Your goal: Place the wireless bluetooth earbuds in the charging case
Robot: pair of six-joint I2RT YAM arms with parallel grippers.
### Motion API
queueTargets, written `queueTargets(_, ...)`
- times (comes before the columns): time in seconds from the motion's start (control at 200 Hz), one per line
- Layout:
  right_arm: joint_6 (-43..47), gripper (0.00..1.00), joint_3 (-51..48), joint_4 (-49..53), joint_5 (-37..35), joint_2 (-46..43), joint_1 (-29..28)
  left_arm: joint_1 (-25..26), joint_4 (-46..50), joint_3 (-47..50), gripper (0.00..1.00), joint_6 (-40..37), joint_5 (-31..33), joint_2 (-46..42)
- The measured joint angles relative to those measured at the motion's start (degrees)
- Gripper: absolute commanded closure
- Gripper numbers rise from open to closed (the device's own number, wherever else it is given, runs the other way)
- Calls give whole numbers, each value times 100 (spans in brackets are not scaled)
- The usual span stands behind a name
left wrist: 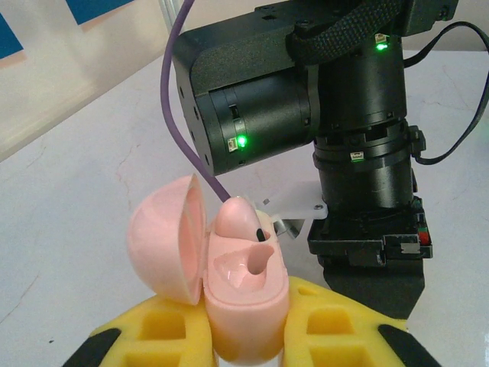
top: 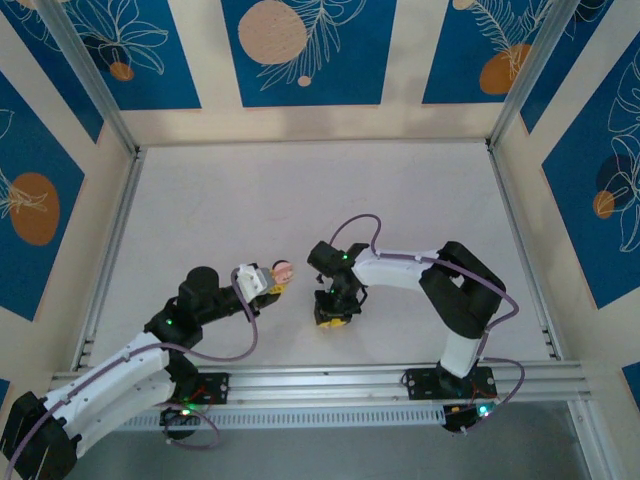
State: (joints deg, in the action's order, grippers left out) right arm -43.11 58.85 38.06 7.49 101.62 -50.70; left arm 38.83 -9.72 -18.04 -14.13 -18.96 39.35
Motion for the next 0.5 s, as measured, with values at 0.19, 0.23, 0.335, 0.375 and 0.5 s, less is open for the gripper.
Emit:
queueTargets(0.19,-39,78,26,35,-48,22,-20,0,33,0,83,0,0,-22)
queueTargets(0.23,-42,79,26,26,-59,20,-28,0,39,0,83,2,0,-26)
queueTargets(0.335,-46,81,22,-85,-92,-9,-63,0,42,0,83,2,0,-26)
queueTargets(0.375,-50,82,-2,-173,-136,-39,-81,0,39,0,83,0,2,-24)
queueTargets(0.5,-92,83,-160,-389,-267,-251,-96,0,33,0,83,2,2,20)
